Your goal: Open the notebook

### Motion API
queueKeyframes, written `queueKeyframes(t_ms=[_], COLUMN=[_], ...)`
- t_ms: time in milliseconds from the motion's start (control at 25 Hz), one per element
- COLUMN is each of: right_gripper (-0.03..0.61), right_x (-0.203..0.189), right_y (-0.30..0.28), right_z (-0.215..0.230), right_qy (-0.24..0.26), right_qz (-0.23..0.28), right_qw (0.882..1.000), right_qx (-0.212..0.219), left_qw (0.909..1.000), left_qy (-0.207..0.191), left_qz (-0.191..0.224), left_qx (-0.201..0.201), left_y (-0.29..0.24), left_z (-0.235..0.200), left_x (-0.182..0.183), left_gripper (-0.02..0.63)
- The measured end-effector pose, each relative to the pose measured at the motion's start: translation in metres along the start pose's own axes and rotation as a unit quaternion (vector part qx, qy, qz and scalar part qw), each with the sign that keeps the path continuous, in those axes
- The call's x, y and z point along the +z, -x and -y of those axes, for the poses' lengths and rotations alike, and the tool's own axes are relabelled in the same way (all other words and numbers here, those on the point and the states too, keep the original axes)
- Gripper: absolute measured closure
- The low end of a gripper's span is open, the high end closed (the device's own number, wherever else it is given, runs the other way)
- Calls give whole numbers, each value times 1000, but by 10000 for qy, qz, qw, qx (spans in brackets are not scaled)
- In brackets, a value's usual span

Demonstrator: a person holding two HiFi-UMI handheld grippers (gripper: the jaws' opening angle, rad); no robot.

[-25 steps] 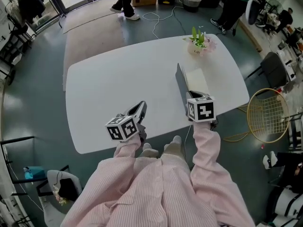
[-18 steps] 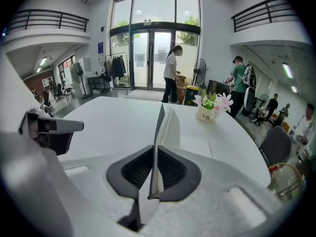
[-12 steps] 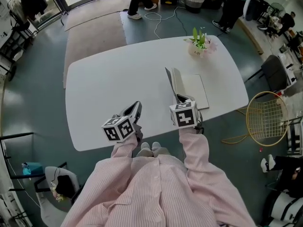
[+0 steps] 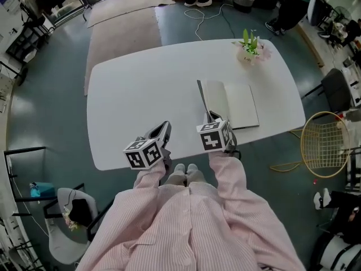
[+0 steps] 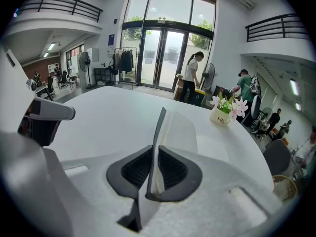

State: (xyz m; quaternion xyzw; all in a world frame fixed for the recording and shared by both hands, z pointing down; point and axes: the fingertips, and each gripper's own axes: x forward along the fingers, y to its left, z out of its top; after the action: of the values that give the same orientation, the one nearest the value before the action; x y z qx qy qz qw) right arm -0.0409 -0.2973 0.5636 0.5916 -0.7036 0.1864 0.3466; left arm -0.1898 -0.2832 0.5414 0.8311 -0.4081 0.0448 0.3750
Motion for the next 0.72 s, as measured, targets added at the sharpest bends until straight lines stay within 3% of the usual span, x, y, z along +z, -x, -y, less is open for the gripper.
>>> queueKeyframes(t_ms=[720], right_gripper=[541], right_x=[-25], right_y=[-43], right_z=[-34], right_qy=[0], right_qz=[-317], right_qw=[9994], right_qx=[-144], left_qw=[9996], left_qy=[124], left_qz=[99], left_qx=[238], left_y=[34], left_z=[-43], left_x=[11], left_gripper=[615])
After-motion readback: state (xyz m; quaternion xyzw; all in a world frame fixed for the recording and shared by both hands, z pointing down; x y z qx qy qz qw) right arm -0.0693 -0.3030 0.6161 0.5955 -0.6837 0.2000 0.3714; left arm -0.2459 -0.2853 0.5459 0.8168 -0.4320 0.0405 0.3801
